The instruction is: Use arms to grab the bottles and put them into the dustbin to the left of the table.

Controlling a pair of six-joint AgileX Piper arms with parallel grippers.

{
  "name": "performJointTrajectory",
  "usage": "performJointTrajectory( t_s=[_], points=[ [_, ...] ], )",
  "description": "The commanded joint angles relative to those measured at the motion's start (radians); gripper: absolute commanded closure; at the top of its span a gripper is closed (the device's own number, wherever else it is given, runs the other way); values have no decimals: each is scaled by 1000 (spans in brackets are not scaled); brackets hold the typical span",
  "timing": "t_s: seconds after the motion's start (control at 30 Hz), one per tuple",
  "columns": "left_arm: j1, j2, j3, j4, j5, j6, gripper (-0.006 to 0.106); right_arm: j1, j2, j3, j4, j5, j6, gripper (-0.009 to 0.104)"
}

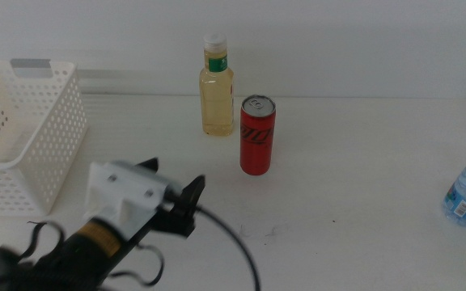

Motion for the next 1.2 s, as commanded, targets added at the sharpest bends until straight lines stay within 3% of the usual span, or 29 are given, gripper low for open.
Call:
performJointTrajectory(
  t_s=[0.0, 0.47, 1.17],
  points=[
    [-4, 37, -63, 4, 29, -27, 7, -9, -4, 3, -11, -6, -5, 21],
    [-4, 370, -434, 154, 42, -148, 7, -9, -4, 3, -11, -6, -5, 21],
    [-4, 572, -812, 318, 262, -225, 7, -9, -4, 3, -11, -6, -5, 21]
  ],
)
